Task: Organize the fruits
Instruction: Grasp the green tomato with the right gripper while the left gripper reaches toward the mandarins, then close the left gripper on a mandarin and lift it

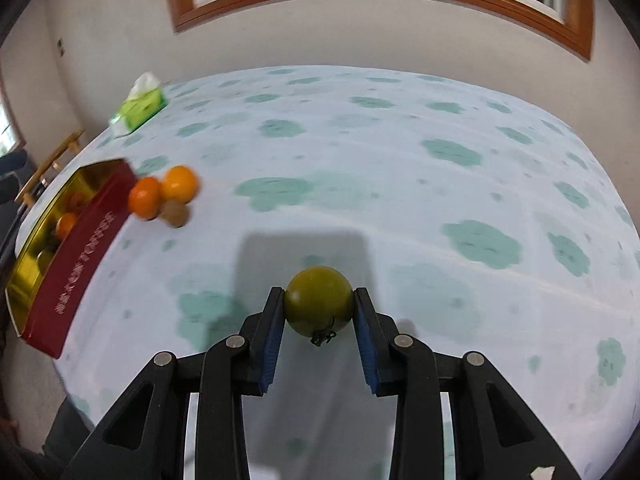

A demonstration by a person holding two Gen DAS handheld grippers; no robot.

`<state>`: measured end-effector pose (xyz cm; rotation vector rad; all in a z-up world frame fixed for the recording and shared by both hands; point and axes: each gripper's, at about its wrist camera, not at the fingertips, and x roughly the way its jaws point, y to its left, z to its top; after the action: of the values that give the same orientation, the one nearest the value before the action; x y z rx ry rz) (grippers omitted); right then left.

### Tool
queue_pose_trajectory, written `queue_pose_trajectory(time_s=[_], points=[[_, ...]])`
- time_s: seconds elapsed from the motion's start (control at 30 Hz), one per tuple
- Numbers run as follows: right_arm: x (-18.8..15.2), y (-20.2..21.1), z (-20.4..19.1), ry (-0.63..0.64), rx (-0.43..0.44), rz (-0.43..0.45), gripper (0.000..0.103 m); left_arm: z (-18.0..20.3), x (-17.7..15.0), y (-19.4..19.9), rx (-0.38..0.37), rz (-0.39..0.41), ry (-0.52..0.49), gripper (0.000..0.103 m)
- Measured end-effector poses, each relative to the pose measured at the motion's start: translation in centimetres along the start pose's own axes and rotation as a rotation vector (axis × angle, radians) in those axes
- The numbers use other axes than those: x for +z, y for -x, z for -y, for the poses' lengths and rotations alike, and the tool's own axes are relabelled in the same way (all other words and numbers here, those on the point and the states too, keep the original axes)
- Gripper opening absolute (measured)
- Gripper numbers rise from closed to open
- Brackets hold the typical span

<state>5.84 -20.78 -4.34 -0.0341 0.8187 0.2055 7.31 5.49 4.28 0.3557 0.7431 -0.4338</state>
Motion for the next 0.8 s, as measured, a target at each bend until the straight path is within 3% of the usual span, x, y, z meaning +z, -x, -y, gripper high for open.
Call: queue_pose_trajectory(time_s=[0.07, 0.17, 0.33, 0.53, 0.57, 0.6, 0.63, 0.7, 0.8], points=[[0.0, -0.3, 0.8, -0.016, 0.004, 0.0, 0.031, 0.7, 1.4, -2.4, -0.026, -0.049, -0.08, 0.067], [-0.2, -0.6, 0.9, -0.023, 0.019, 0.013, 0.032, 1.0, 2.7, -6.3, -0.128, -0.147, -0.161, 0.067], [-0.8, -0.6, 0.9, -0.024, 0.045, 0.03, 0.033, 1.4, 3.0, -11.7, -0.161, -0.291, -0.291, 0.066], [-1.2, -0.9, 1.1, -0.037, 0.071, 0.032, 0.034, 0.8, 2.3, -16.5, -0.162, -0.425, -0.33, 0.064], [-1.2, -0.9, 1.0, -0.035, 0.072, 0.033, 0.034, 0.6, 2.0, -17.0, -0.168, -0.436, -0.322, 0.06], [-1.2, -0.9, 1.1, -0.036, 0.075, 0.033, 0.034, 0.8, 1.9, -16.7, -0.158, -0.399, -0.329, 0.045], [-1.2, -0.9, 1.2, -0.039, 0.079, 0.033, 0.034, 1.0, 1.9, -16.5, -0.174, -0.397, -0.32, 0.043], [-1.2, -0.9, 1.3, -0.044, 0.085, 0.034, 0.034, 1.5, 1.7, -16.0, -0.139, -0.383, -0.301, 0.042], [-1.2, -0.9, 1.2, -0.04, 0.08, 0.035, 0.034, 2.3, 1.0, -13.8, -0.021, -0.293, -0.257, 0.042]])
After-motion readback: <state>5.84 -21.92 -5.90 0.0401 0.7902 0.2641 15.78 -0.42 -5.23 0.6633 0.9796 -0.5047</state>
